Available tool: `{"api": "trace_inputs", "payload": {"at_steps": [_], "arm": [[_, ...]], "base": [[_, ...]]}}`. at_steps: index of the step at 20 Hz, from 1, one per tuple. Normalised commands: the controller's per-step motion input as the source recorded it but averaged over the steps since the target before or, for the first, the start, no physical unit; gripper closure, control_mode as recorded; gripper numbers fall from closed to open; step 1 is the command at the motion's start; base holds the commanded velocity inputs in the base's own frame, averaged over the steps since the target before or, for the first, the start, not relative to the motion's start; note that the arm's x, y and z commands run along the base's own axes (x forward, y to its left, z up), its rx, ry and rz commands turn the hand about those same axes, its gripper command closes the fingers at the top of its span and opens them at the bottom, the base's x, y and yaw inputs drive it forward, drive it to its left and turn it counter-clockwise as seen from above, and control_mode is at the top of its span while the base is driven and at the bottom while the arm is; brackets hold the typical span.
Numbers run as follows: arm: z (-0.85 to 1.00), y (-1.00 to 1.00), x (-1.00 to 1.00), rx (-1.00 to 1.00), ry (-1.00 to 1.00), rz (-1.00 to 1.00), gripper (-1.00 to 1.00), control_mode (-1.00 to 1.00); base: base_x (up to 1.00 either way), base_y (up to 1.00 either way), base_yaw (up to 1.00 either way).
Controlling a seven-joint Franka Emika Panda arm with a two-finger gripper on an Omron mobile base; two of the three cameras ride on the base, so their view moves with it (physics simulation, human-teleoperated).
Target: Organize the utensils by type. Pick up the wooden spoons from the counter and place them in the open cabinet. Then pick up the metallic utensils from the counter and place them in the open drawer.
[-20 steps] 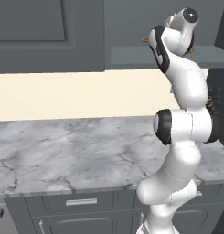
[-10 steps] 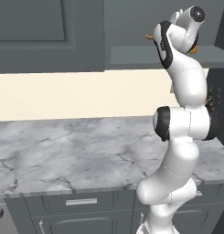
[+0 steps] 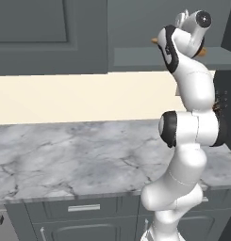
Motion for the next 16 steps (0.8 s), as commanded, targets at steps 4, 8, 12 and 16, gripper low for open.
{"api": "trace_inputs", "payload": {"at_steps": [4, 8, 12, 16], "arm": [[0.0, 0.11, -0.29, -0.35, -0.03, 0.15, -1.0, -1.0], [0.0, 0.45, -0.1, -0.41, -0.1, 0.15, -1.0, -1.0], [-0.02, 0.54, -0.06, -0.59, 0.0, 0.12, -1.0, -1.0], [-0.05, 0.52, -0.05, -0.64, 0.03, 0.09, -1.0, -1.0]], "base": [[0.0, 0.0, 0.0], [0.0, 0.0, 0.0], [0.0, 0.0, 0.0], [0.0, 0.0, 0.0]]}}
